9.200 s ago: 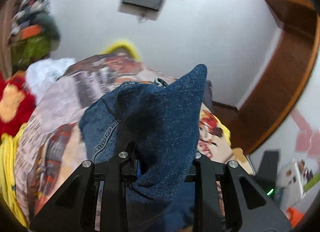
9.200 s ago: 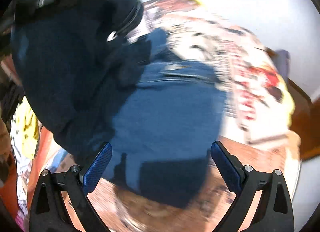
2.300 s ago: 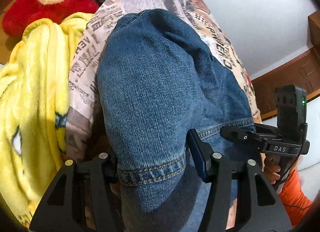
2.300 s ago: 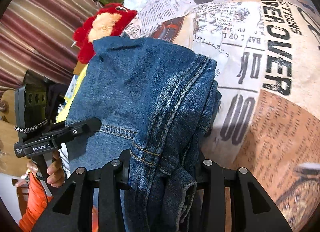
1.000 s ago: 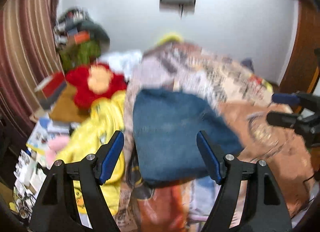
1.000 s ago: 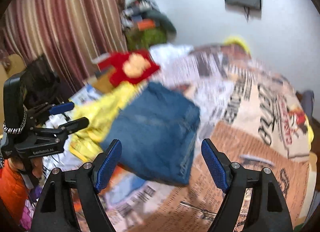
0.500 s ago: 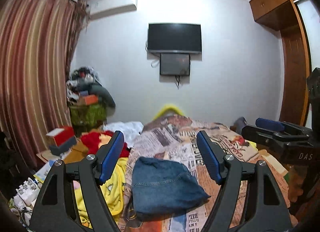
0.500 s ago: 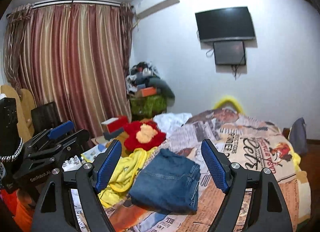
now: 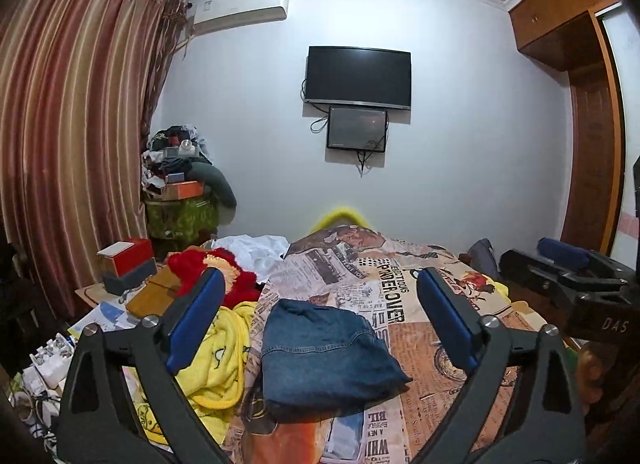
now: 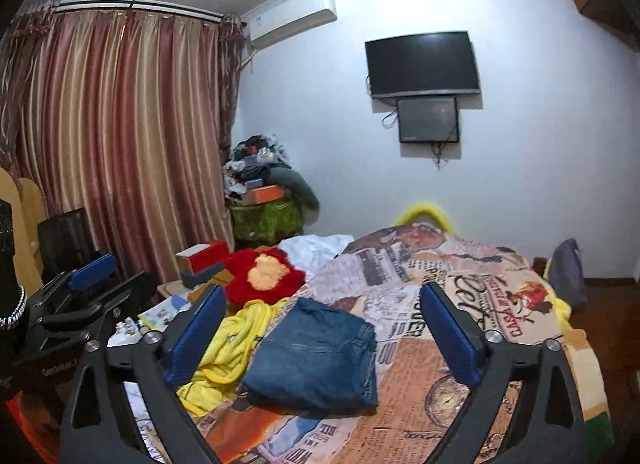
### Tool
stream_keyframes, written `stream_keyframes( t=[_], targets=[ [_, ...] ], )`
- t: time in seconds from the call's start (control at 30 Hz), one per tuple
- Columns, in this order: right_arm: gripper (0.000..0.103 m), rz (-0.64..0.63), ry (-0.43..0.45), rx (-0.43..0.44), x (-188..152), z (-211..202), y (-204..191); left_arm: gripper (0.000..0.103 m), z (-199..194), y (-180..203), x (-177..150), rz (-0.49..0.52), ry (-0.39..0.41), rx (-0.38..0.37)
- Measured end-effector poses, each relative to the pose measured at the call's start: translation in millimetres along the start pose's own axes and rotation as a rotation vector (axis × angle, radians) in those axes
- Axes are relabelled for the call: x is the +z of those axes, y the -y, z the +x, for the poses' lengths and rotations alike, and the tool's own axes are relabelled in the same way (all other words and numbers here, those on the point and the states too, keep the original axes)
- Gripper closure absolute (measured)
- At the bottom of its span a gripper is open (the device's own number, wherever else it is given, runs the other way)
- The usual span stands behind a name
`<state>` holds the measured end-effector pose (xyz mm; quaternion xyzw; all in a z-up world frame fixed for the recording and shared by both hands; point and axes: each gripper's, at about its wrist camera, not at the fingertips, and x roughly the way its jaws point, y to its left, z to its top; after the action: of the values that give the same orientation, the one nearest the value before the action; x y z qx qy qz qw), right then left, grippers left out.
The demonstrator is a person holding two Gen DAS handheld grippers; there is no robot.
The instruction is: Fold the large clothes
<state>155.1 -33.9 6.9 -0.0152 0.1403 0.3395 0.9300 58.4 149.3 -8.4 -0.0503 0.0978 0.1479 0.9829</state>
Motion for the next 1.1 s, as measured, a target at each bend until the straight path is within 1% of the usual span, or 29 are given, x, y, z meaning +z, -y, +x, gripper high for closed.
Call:
stream_keyframes(
  t=[0.03,0.1,0.3,0.77,1.1],
  targets=[
    [0.0,-0.001,0.007,-0.009,0,-1,0,0.004,-1,0,-1,-0.002,0.0,0.001],
    [0.0,-0.006,0.02,-0.023,0,-4,-1,0.002,-1,-1,-2,-0.001,0.0,0.004],
    [0.0,-0.016,0.023,-0.044,-1,-6,-3,0.0,-5,1,-6,0.006,0.009,0.012],
    [0.0,-0.023,0.02,-0.048,-1,-8,-7,0.0,1,1,-8,-0.004,-0.004,0.013],
    [0.0,-0.016,0.019,-0.046,-1,-7,-5,0.0,6,-1,-8,-0.012,-0.018,-0.007]
  ],
)
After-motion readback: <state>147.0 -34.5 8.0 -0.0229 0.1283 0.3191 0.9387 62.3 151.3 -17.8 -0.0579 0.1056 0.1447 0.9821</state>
